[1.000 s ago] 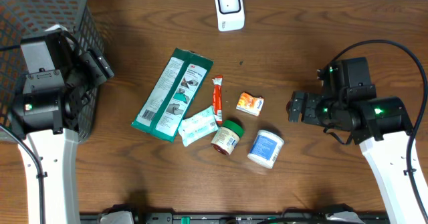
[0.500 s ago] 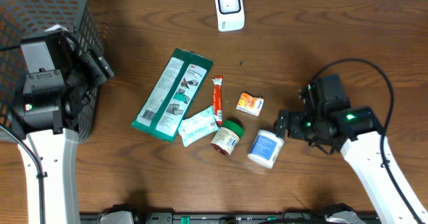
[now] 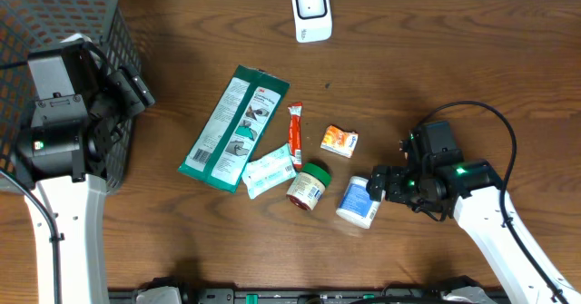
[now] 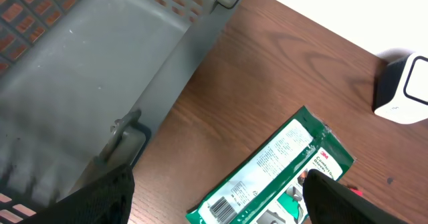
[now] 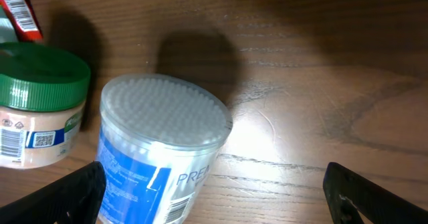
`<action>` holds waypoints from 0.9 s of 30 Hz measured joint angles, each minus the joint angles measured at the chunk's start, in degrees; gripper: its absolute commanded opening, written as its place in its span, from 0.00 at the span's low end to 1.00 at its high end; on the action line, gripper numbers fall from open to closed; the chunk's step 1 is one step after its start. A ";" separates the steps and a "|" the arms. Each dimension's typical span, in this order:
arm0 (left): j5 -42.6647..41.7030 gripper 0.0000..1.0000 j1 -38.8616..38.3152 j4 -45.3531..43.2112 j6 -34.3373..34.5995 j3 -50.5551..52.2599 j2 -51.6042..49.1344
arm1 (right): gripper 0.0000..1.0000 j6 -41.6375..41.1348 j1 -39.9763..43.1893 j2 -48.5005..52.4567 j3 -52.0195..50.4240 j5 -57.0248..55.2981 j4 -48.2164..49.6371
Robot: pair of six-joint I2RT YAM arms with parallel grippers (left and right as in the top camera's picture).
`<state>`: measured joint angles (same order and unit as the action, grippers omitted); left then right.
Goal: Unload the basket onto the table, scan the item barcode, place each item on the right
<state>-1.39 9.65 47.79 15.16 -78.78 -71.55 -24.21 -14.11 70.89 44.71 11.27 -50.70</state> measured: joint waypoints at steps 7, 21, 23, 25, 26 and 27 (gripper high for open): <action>0.00 0.83 0.00 0.00 0.00 0.00 0.00 | 0.99 2.60 0.00 0.22 6.64 0.33 -7.54; 0.00 0.83 0.00 0.02 0.00 0.00 0.00 | 0.99 3.76 0.26 0.96 24.02 0.55 -17.49; 0.00 0.83 0.00 0.00 0.00 0.00 0.00 | 0.99 2.62 -0.02 2.62 24.02 0.52 -17.44; 0.00 0.83 0.00 0.00 0.00 0.00 0.00 | 0.99 1.99 -0.79 4.85 24.02 0.46 -17.31; 0.00 0.83 0.00 0.00 0.00 0.00 0.00 | 0.99 1.79 -1.38 5.90 24.02 0.44 -17.25; 0.00 0.83 0.00 0.00 0.00 0.00 0.00 | 0.99 1.57 -2.82 7.87 24.02 0.52 -17.18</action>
<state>-1.39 9.65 47.79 15.16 -78.78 -71.55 -22.63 -16.93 78.76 68.73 11.79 -67.88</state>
